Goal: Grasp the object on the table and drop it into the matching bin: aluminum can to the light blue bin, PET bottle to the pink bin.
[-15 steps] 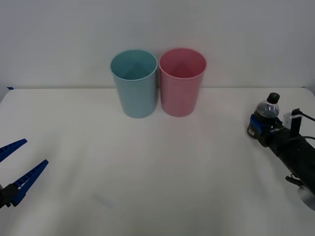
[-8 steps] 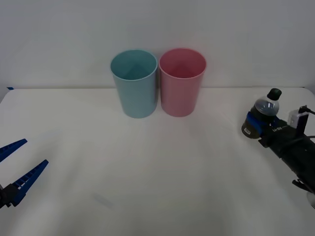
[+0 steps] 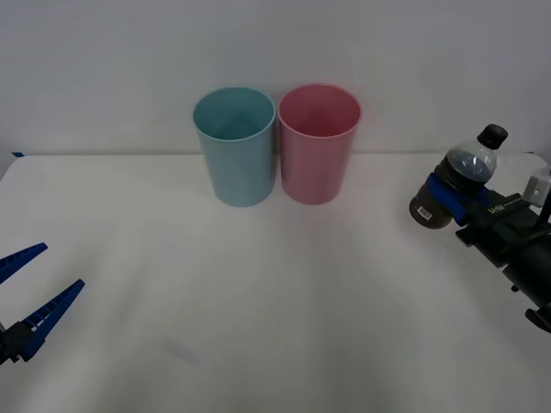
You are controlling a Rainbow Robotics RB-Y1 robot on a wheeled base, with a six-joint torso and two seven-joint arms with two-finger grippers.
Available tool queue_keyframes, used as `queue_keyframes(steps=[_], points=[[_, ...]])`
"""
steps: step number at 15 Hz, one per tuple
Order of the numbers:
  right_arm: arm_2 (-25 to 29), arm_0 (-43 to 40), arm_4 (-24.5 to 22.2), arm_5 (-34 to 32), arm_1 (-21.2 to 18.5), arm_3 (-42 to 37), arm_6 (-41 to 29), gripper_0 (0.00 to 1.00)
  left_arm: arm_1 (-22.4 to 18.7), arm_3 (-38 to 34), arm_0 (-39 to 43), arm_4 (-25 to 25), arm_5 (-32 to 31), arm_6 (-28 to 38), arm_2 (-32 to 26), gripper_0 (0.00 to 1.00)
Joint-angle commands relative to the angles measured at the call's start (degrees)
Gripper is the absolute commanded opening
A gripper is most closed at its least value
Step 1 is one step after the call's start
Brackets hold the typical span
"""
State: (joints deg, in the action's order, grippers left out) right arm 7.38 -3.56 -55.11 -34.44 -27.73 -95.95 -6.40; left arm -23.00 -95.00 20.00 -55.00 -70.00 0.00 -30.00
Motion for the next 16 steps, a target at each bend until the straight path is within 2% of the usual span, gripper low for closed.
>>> queue_keyframes(steps=[1,5,9,12,16], points=[[-0.1,-0.4,-0.1,0.2,-1.1,-5.6,-5.9,0.0,0.0,0.0,0.0,0.0,0.0,0.0,0.0,1.0],[-0.1,1.5,-0.3,1.7,-4.1,-11.6,-13.9,0.0,0.0,0.0,0.0,0.0,0.0,0.0,0.0,1.0],[-0.9,7.3,-3.2,4.0,-6.3,-11.8,-15.0,0.0,0.0,0.0,0.0,0.0,0.0,0.0,0.0,1.0],[-4.7,13.1,-4.0,6.9,-8.7,-9.1,-15.6,0.0,0.0,0.0,0.0,0.0,0.0,0.0,0.0,1.0],[-9.0,23.1,-6.9,6.9,-9.4,-0.6,-15.3,0.0,0.0,0.0,0.0,0.0,0.0,0.0,0.0,1.0]])
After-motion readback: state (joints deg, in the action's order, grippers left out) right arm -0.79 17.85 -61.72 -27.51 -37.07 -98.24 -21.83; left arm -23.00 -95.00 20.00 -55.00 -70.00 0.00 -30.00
